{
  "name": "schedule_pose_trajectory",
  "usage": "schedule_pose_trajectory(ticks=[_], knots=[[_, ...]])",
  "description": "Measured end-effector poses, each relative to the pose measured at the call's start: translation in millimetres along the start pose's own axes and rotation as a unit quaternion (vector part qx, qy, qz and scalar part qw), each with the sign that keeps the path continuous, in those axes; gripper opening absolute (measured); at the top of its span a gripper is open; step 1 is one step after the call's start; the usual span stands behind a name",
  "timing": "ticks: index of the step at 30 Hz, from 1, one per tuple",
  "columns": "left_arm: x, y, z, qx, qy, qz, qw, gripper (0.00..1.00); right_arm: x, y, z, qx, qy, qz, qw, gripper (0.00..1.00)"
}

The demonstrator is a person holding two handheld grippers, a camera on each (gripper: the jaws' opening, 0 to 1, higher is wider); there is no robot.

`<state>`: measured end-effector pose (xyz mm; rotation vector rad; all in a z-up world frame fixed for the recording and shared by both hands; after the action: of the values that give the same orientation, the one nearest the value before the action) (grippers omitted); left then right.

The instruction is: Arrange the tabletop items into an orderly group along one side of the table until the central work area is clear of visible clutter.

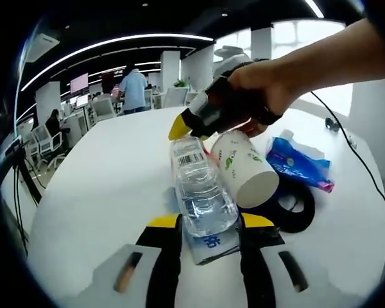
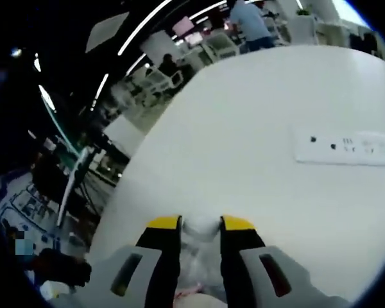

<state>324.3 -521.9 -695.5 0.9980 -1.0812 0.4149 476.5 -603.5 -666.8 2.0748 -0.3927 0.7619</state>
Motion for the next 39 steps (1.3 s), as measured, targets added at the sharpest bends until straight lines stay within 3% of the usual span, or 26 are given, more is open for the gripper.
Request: schedule_pose_trajectory(ticks=[9, 14, 22, 26, 31, 34, 39], knots=[[-8.5, 3.8, 1.8, 0.001, -0.004, -0.013, 0.9999, 0.31, 8.1, 17.8, -24.6, -0.006, 0.086, 0.041, 0.9954, 0.19], [-15.6, 8.3, 0.1, 0.0, 0.012, -0.019, 0.9997, 0.26, 4.9, 38.1, -58.4, -0.008, 0.177, 0.063, 0.9821, 0.19], [-16.2, 15.1, 6.5, -0.007, 0.022, -0.014, 0.9996, 0.31, 1.3, 51.9, -81.0, -0.017, 0.233, 0.084, 0.9686, 0.2], [-17.1, 17.7, 7.2, -0.01, 0.023, -0.018, 0.9995, 0.32, -0.3, 60.1, -90.4, -0.025, 0.275, 0.099, 0.9561, 0.2], [-11.7, 24.2, 9.9, -0.007, 0.042, -0.002, 0.9991, 0.33, -7.1, 69.1, -106.1, -0.026, 0.32, 0.119, 0.9396, 0.2], [-11.8, 25.2, 10.4, -0.005, 0.041, -0.001, 0.9991, 0.34, -10.3, 72.1, -116.0, -0.024, 0.36, 0.127, 0.9238, 0.2], [-7.2, 29.1, 10.1, -0.005, 0.038, 0.001, 0.9993, 0.34, -18.9, 78.9, -129.5, -0.029, 0.392, 0.129, 0.9104, 0.2]])
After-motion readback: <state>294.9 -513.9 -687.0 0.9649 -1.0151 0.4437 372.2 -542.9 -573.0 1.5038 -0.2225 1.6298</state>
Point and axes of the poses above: the point that each gripper's makers call its tool centre point, and the gripper's own axes: y roughly backward along the fingers, z roughly to its right, x roughly out of its top, the point moved 4 cm from there along y, roughly backward along the fingers, and after that the axes turned 4 degrees about y, right-handed, at the moved point
